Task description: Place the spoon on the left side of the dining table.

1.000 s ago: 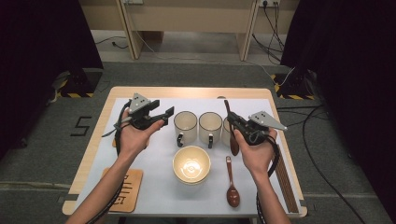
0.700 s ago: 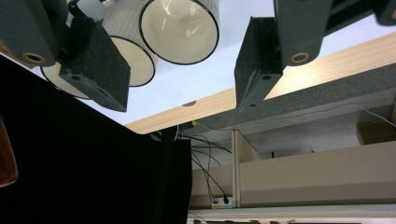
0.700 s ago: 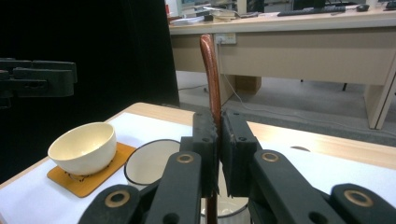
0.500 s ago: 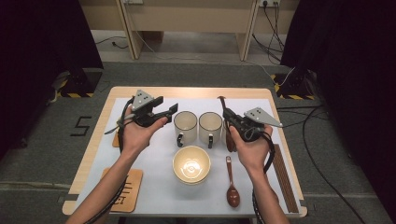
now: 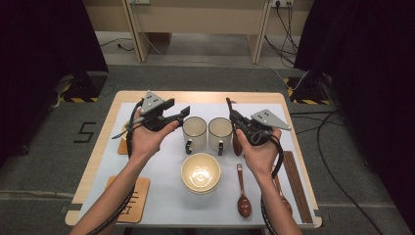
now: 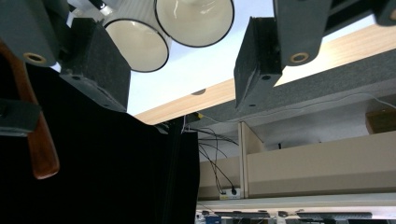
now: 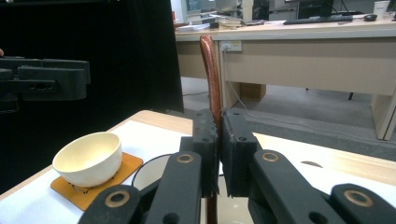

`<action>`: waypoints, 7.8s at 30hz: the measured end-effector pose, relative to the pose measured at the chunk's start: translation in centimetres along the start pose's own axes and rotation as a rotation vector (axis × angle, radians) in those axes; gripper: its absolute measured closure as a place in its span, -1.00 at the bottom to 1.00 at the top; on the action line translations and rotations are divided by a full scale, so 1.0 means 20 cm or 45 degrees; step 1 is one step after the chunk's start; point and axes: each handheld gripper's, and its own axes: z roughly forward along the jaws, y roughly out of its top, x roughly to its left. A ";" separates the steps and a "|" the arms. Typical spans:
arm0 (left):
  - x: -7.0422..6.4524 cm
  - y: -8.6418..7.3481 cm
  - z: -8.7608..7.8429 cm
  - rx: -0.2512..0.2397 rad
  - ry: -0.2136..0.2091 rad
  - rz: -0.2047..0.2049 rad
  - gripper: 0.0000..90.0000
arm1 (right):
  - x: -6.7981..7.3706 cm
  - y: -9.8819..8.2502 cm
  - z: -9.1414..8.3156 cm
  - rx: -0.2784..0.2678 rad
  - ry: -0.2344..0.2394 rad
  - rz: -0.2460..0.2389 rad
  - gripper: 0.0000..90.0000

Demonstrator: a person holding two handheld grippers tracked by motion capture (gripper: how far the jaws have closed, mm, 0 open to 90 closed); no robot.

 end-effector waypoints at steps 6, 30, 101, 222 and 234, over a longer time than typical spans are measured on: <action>-0.02 0.03 0.02 -0.009 -0.008 0.010 -0.19 | 0.01 0.01 0.02 -0.006 0.003 -0.003 0.90; -0.11 0.11 0.09 -0.026 -0.085 0.019 -0.13 | 0.07 0.01 0.11 -0.015 0.034 -0.020 0.89; -0.17 0.19 0.12 -0.076 -0.166 -0.027 0.66 | 0.17 0.00 0.14 0.013 0.068 -0.093 0.43; 0.39 0.10 -0.30 -0.159 0.331 0.069 0.66 | -0.13 -0.37 -0.14 0.116 -0.140 -0.010 0.30; 0.45 0.04 -0.28 -0.137 0.416 0.086 0.66 | -0.13 -0.37 -0.15 0.110 -0.144 -0.012 0.30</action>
